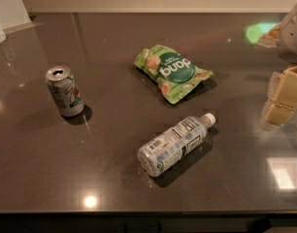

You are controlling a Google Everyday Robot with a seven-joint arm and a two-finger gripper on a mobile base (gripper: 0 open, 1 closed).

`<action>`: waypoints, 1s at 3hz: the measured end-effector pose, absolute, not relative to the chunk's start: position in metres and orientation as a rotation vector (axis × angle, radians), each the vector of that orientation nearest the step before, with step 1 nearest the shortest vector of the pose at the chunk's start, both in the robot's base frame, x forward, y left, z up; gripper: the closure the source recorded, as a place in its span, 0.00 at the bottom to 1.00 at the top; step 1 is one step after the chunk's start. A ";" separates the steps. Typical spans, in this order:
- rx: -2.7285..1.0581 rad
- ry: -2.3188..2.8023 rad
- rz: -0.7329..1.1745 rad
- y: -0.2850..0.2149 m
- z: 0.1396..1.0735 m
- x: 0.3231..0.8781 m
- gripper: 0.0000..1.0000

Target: Place blue plastic bottle upright

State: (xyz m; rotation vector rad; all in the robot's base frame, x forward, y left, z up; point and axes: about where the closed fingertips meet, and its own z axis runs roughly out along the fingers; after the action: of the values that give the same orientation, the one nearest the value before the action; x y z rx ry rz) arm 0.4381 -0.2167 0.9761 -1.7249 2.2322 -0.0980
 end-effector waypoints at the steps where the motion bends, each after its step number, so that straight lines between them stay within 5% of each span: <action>1: -1.725 2.232 -0.098 -0.217 0.976 0.438 0.00; 3: -1.773 2.196 -0.068 -0.209 0.976 0.437 0.00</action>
Offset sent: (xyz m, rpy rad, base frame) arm -0.0031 0.0163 -0.0069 0.0236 0.0506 0.1057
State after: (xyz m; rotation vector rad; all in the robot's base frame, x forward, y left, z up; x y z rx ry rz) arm 0.4373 -0.2087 0.9755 -1.7730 2.1960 -0.0679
